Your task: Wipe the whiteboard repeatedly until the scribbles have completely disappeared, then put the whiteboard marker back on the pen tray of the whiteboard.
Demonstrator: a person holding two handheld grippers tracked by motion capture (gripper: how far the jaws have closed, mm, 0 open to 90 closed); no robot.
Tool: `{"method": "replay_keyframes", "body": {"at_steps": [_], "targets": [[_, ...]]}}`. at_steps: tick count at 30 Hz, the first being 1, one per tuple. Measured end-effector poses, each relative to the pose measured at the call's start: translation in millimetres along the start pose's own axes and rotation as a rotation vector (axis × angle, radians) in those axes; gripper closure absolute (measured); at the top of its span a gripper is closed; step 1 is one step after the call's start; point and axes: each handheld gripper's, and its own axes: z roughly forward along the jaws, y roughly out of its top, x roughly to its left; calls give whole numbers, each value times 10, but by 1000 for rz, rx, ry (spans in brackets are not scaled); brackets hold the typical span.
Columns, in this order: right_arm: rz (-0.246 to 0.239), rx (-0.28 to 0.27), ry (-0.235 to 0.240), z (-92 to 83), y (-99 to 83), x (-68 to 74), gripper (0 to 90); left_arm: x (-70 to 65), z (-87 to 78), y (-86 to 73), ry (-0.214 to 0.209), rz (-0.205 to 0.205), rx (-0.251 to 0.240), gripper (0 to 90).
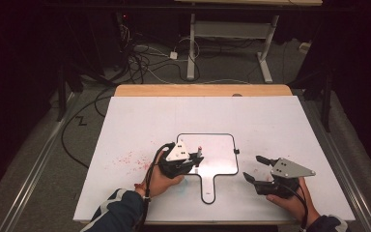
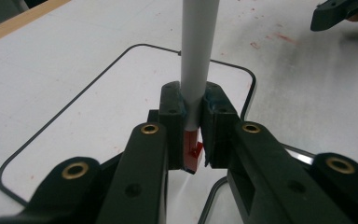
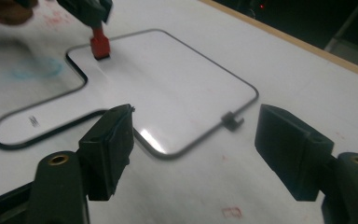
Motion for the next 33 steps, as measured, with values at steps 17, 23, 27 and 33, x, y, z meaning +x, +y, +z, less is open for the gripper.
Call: {"method": "replay_keyframes", "body": {"at_steps": [17,23,27,33], "targets": [[-25,-111,173,220,538,266,392,-271,398,270,-71,41,14,785],[-9,-104,189,274,532,280,515,-343,439,278,-88,58,17,784],[-3,-99,169,300,519,255,624,-374,456,290,-115,59,8,784],[17,-109,178,317,515,240,803,-411,471,299,-118,72,5,775]]}}
